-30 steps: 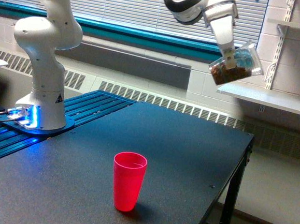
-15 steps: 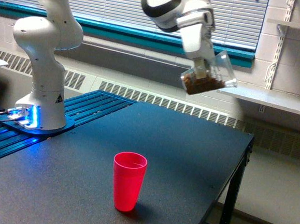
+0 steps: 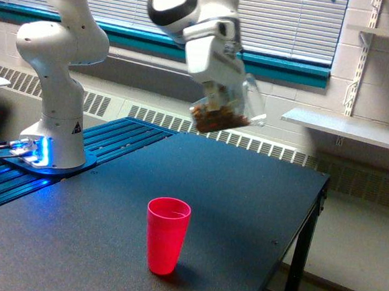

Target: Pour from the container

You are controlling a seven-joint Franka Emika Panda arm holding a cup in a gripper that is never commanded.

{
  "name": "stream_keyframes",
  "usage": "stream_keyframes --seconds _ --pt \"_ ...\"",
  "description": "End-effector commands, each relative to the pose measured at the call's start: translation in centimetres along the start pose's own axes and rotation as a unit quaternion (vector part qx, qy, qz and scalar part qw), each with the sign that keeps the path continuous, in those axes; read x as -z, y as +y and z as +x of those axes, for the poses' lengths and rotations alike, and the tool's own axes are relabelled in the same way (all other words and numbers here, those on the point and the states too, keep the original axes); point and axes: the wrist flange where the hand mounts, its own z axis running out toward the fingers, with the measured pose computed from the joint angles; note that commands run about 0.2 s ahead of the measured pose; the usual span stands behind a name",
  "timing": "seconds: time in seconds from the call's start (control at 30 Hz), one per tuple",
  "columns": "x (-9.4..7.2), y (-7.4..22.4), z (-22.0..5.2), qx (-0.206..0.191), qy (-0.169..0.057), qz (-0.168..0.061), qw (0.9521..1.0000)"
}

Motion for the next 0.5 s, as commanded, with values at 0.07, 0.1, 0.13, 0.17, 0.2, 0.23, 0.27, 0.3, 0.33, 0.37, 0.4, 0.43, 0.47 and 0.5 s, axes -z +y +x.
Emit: stream_keyframes --seconds 0.07,0.1,0.13,0.17,0.2,0.23,0.27,0.3,0.33,0.37,0.4,0.43,0.47,0.5 --pt "-0.4 3.7 -0.1 -0.036 0.005 -0.017 0.9992" --pt "-0.6 4.1 -0.3 -0.039 0.002 -0.019 0.9991" --pt "-0.7 4.5 -0.4 -0.042 0.0 -0.021 0.9989" --pt "-0.8 4.9 -0.5 -0.044 -0.001 -0.024 0.9987" --pt "-0.9 5.3 -0.7 -0.046 -0.001 -0.027 0.9986" --pt "-1.0 5.7 -0.9 -0.049 -0.003 -0.029 0.9984" --pt "-1.2 6.1 -1.0 -0.05 -0.006 -0.03 0.9983" --pt "-1.3 6.4 -1.2 -0.053 -0.01 -0.03 0.9981" --pt "-1.4 6.7 -1.5 -0.059 -0.014 -0.03 0.9977" --pt "-1.6 7.0 -1.8 -0.064 -0.018 -0.031 0.9973" --pt "-1.7 7.3 -1.9 -0.066 -0.02 -0.032 0.9971" --pt "-1.8 7.6 -2.1 -0.069 -0.023 -0.034 0.9968" --pt "-1.9 7.9 -2.4 -0.074 -0.026 -0.035 0.9963" --pt "-2.0 8.2 -2.6 -0.077 -0.029 -0.038 0.9959"
